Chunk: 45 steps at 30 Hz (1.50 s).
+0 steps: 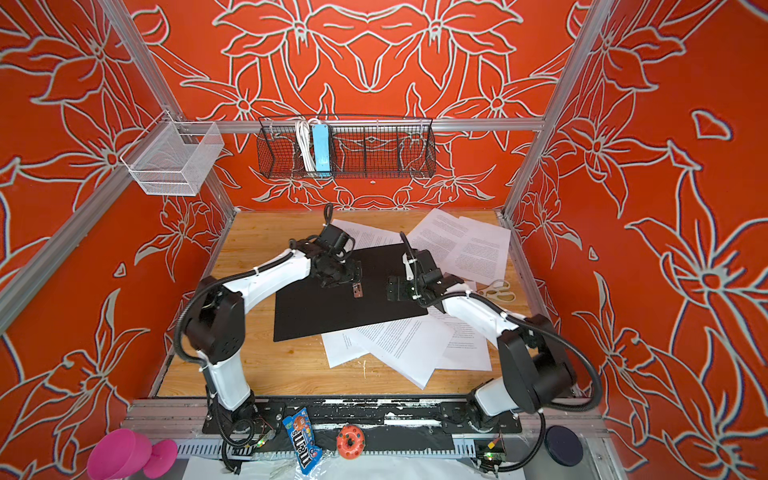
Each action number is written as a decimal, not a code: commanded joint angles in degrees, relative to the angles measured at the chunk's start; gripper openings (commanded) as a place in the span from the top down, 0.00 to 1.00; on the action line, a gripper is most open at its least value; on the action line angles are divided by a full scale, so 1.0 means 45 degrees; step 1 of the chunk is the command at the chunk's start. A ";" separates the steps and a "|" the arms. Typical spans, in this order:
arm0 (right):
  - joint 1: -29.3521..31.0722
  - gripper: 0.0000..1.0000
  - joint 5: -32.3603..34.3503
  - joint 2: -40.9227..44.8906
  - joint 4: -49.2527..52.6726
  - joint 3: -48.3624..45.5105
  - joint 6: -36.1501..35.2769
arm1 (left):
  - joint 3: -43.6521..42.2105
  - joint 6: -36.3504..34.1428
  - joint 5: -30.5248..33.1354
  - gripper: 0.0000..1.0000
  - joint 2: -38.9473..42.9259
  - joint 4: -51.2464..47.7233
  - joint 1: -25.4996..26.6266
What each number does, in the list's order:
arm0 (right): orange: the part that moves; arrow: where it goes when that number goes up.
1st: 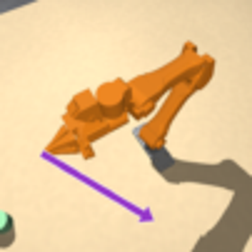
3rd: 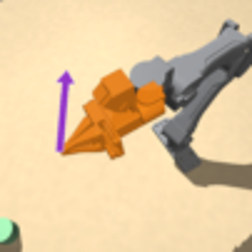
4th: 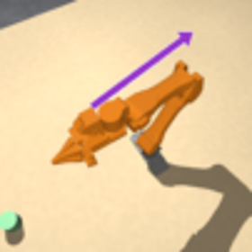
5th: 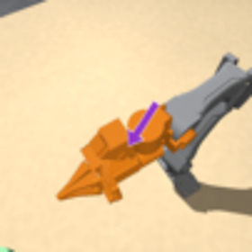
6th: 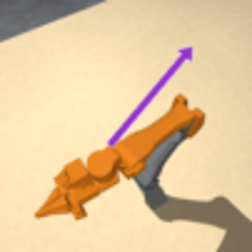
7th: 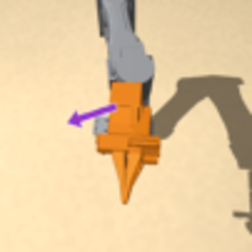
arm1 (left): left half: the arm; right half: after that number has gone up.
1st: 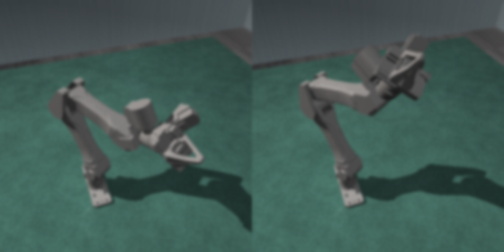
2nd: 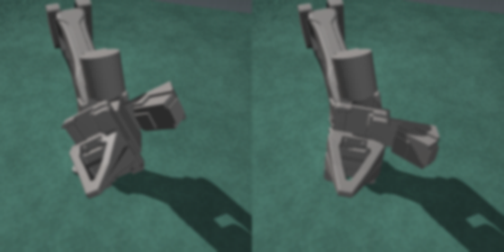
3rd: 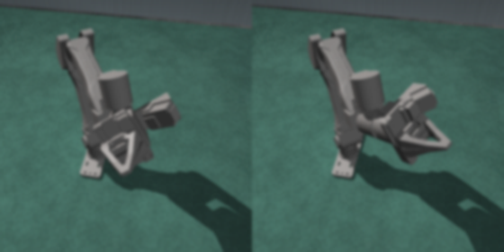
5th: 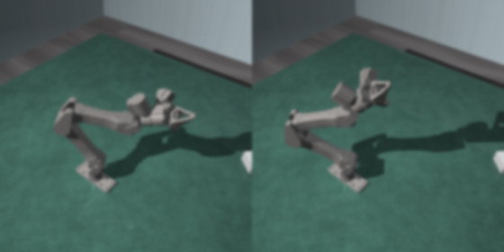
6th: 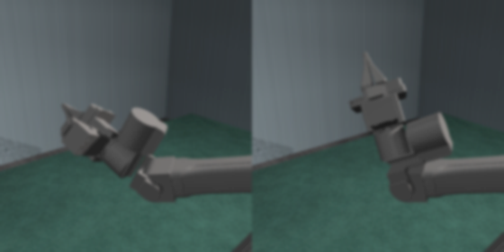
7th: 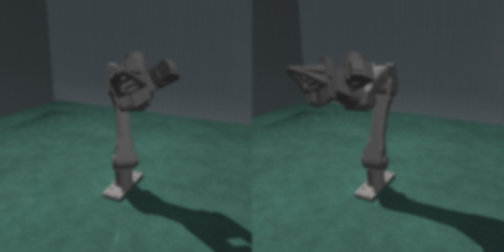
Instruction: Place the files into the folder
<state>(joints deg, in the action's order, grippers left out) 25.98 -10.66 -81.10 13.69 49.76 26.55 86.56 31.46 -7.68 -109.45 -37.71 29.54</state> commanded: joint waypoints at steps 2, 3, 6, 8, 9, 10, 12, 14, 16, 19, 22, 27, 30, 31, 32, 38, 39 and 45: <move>-0.0308 0.02 0.0475 0.1105 0.0191 -0.0947 -0.0059 | 0.1626 0.0639 0.1296 0.29 -0.1320 -0.1555 0.0382; -0.0367 0.02 0.0475 0.1331 0.0100 -0.1121 -0.0059 | 0.2014 0.0720 0.1434 0.32 -0.1674 -0.1712 0.0444; -0.0533 0.02 0.0431 0.1610 -0.0102 -0.1410 -0.0020 | 0.2875 0.1054 0.1684 0.41 -0.2503 -0.2063 0.0467; -0.0606 0.02 0.0152 0.1617 -0.0203 -0.1448 0.0018 | 0.3306 0.1220 0.1867 0.43 -0.2902 -0.2211 0.0477; -0.0624 0.02 0.0017 0.1635 -0.0270 -0.1466 0.0001 | 0.3501 0.1264 0.1912 0.44 -0.3078 -0.2270 0.0467; -0.0631 0.02 -0.0067 0.1642 -0.0344 -0.1522 0.0019 | 0.3706 0.1320 0.1951 0.46 -0.3269 -0.2353 0.0467; -0.0660 0.02 -0.0127 0.1651 -0.0375 -0.1565 0.0019 | 0.4085 0.1412 0.1979 0.48 -0.3566 -0.2505 0.0467; -0.0675 0.02 -0.0218 0.1691 -0.0352 -0.1563 -0.0001 | 0.4355 0.1490 0.1944 0.51 -0.3824 -0.2560 0.0467; -0.0702 0.02 -0.0287 0.1755 -0.0423 -0.1604 0.0019 | 0.4544 0.1557 0.1792 0.54 -0.4050 -0.2591 0.0476; -0.0714 0.02 -0.0362 0.1753 -0.0412 -0.1604 0.0019 | 0.4689 0.1699 0.1858 0.58 -0.4236 -0.2700 0.0467; -0.0724 0.02 -0.0444 0.1705 -0.0431 -0.1604 0.0058 | 0.4738 0.1808 0.1973 0.59 -0.4275 -0.2780 0.0474; -0.0733 0.02 -0.0618 0.1675 -0.0539 -0.1624 0.0117 | 0.4573 0.1763 0.2359 0.59 -0.4166 -0.2753 0.0467; -0.0750 0.02 -0.0678 0.1617 -0.0535 -0.1606 0.0136 | 0.4790 0.1757 0.2235 0.58 -0.4419 -0.2838 0.0477; -0.0752 0.02 -0.0679 0.1616 -0.0541 -0.1604 0.0137 | 0.4871 0.1758 0.2244 0.58 -0.4512 -0.2901 0.0468; -0.0754 0.02 -0.0679 0.1633 -0.0525 -0.1604 0.0136 | 0.4909 0.1782 0.2282 0.59 -0.4569 -0.2917 0.0472; -0.0773 0.02 -0.0584 0.1761 -0.0509 -0.1662 0.0136 | 0.5106 0.1846 0.2365 0.62 -0.4818 -0.2963 0.0467; -0.0793 0.02 -0.0581 0.1772 -0.0487 -0.1663 0.0136 | 0.5171 0.1855 0.2438 0.63 -0.4870 -0.3022 0.0468; -0.0812 0.02 -0.0737 0.1725 -0.0494 -0.1644 0.0158 | 0.5381 0.1856 0.2854 0.75 -0.4975 -0.3171 0.0467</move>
<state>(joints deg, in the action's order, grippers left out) 22.79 -13.19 -74.50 11.70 43.11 26.65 109.27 38.98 2.70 -130.91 -49.63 31.55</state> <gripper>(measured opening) 0.982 0.274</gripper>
